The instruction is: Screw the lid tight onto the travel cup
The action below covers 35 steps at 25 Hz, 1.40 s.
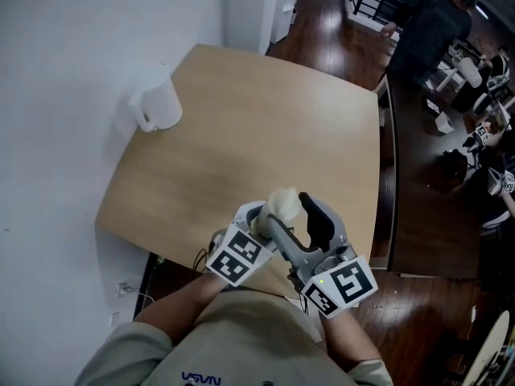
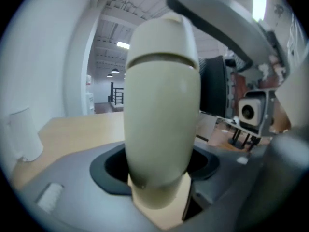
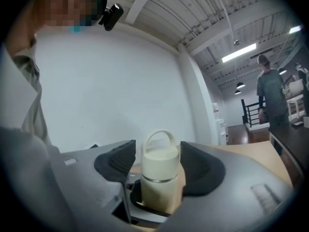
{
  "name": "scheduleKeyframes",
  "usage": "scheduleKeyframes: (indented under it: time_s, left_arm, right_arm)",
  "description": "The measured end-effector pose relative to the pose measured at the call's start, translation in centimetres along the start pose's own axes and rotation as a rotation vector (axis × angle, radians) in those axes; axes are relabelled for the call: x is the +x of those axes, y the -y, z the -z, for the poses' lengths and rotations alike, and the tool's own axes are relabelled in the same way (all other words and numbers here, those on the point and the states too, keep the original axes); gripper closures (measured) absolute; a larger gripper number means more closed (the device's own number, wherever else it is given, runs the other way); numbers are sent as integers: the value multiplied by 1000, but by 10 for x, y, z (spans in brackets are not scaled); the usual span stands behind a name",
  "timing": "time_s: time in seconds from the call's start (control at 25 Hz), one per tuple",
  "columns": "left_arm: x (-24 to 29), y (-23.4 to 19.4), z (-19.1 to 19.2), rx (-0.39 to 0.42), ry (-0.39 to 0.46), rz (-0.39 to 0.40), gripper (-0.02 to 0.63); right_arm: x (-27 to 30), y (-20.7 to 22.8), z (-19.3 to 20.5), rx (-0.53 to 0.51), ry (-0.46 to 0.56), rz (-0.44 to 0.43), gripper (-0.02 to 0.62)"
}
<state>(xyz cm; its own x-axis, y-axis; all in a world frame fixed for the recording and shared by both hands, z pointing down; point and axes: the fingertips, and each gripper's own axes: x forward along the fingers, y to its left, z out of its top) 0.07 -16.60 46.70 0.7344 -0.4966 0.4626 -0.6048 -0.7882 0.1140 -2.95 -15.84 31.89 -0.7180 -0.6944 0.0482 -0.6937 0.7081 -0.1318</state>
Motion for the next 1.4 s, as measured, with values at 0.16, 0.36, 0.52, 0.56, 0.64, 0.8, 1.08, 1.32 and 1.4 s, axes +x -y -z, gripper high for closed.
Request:
scheduleKeyframes:
  time_s: [0.16,0.36,0.52,0.56,0.64,0.8,1.08,1.32,1.4]
  left_arm:
    - [-23,15,-6,8,7,247,291]
    - [-61,54,-19,106,-2,637,291]
    - [-85,84,-25,181,-33,872,290]
    - [-89,91,-24,194,-46,915,290]
    - [-95,101,-22,212,-74,988,290]
    - [-103,114,-14,236,-127,1080,290]
    - [-103,126,-9,256,-166,1127,291]
    - [-93,119,-7,272,-163,1055,290]
    - [-86,113,-9,279,-148,999,290]
  right_arm:
    - [-21,-9,-22,38,19,-190,305]
    - [-40,-15,-45,72,4,-430,305]
    - [-47,-28,-57,86,-22,-600,284]
    - [-49,-33,-59,90,-33,-642,282]
    - [-51,-44,-58,92,-60,-715,279]
    - [-51,-62,-52,73,-110,-802,279]
    - [-54,-74,-40,44,-155,-845,279]
    - [-56,-68,-35,-1,-157,-766,305]
    - [-54,-62,-34,-17,-152,-702,305]
